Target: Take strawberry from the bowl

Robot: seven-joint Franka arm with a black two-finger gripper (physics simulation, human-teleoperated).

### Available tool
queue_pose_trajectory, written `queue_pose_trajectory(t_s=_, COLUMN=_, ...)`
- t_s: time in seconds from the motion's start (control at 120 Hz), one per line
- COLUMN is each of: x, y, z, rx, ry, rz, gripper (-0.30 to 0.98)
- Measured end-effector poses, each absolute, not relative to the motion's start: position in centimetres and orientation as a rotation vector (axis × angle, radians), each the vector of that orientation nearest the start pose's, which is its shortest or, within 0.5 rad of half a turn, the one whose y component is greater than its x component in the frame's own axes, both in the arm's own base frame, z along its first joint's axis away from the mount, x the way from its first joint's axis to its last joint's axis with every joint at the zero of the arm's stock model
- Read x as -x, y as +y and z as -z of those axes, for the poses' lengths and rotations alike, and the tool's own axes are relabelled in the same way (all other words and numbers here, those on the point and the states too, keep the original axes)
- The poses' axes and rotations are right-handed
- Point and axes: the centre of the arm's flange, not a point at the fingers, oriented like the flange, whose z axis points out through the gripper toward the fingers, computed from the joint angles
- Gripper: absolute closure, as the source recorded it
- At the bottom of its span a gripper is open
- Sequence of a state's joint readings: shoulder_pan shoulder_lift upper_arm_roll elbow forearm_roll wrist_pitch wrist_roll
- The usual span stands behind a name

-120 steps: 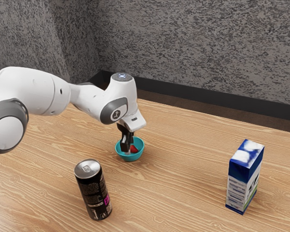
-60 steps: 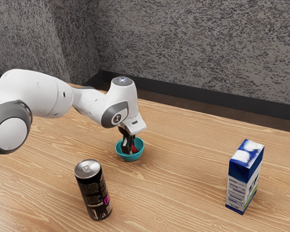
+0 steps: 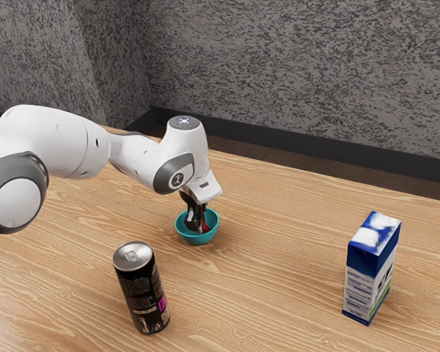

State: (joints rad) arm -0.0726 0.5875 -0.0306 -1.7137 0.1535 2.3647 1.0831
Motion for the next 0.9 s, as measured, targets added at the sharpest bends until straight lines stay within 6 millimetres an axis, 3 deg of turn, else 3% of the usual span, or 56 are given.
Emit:
queue_pose_trajectory(t_s=0.292, x=-67.6, y=-6.6, z=-25.7, rx=2.425, ry=1.805, rz=0.028, gripper=0.54)
queue_pose_trajectory(t_s=0.408, x=-66.7, y=-6.7, z=-27.3, rx=2.42, ry=1.797, rz=0.038, gripper=0.55)
queue_pose_trajectory(t_s=0.55, x=-63.7, y=-6.9, z=-30.3, rx=2.42, ry=1.781, rz=0.044, gripper=0.56)
queue_pose_trajectory(t_s=0.7, x=-58.7, y=-8.9, z=-31.8, rx=2.428, ry=1.784, rz=0.016, gripper=0.57)
queue_pose_trajectory(t_s=0.9, x=-55.6, y=-9.6, z=-31.0, rx=2.486, ry=1.73, rz=-0.03, gripper=0.58)
